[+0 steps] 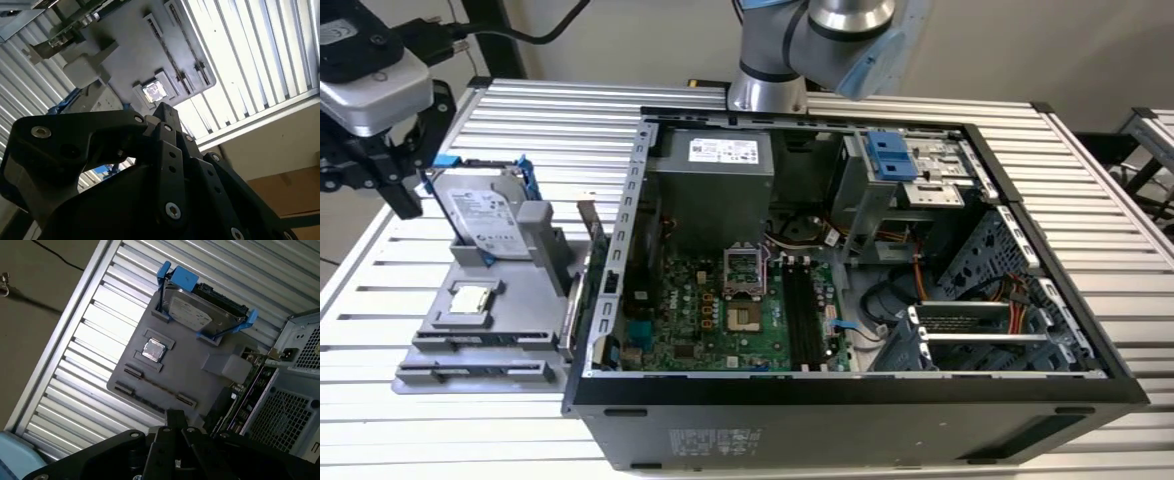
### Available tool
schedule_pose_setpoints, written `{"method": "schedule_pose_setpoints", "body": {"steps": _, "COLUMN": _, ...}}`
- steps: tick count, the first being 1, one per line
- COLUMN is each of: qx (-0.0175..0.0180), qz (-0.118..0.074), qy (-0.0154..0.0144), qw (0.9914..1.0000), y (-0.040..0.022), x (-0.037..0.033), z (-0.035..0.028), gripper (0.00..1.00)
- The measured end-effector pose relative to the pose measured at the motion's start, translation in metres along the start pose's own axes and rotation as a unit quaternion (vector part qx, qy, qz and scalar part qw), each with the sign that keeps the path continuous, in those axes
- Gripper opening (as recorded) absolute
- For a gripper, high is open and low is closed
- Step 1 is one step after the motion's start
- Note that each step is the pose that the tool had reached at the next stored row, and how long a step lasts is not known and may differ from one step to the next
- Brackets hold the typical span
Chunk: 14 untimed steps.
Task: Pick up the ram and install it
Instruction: 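Pick up the ram and move it above insertion slot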
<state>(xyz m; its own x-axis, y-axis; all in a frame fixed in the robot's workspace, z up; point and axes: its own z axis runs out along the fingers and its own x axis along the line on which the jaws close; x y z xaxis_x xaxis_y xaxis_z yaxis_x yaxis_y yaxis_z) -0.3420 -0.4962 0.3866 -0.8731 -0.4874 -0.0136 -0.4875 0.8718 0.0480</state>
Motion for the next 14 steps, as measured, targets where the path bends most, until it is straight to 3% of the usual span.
{"method": "schedule_pose_setpoints", "body": {"steps": 4, "qx": -0.0005, "qz": -0.036, "qy": 0.0018, "qw": 0.99936, "y": 0.0000, "x": 0.0000, "z": 0.0002, "gripper": 0.00}}
{"method": "schedule_pose_setpoints", "body": {"steps": 8, "qx": -0.0010, "qz": -0.070, "qy": 0.0034, "qw": 0.99751, "y": 0.0000, "x": 0.0000, "z": 0.0004, "gripper": 0.00}}
{"method": "schedule_pose_setpoints", "body": {"steps": 12, "qx": -0.0014, "qz": -0.106, "qy": 0.0051, "qw": 0.99435, "y": 0.0000, "x": 0.0000, "z": 0.0006, "gripper": 0.00}}
{"method": "schedule_pose_setpoints", "body": {"steps": 14, "qx": -0.0017, "qz": -0.124, "qy": 0.0060, "qw": 0.99225, "y": 0.0000, "x": 0.0001, "z": 0.0008, "gripper": 0.00}}
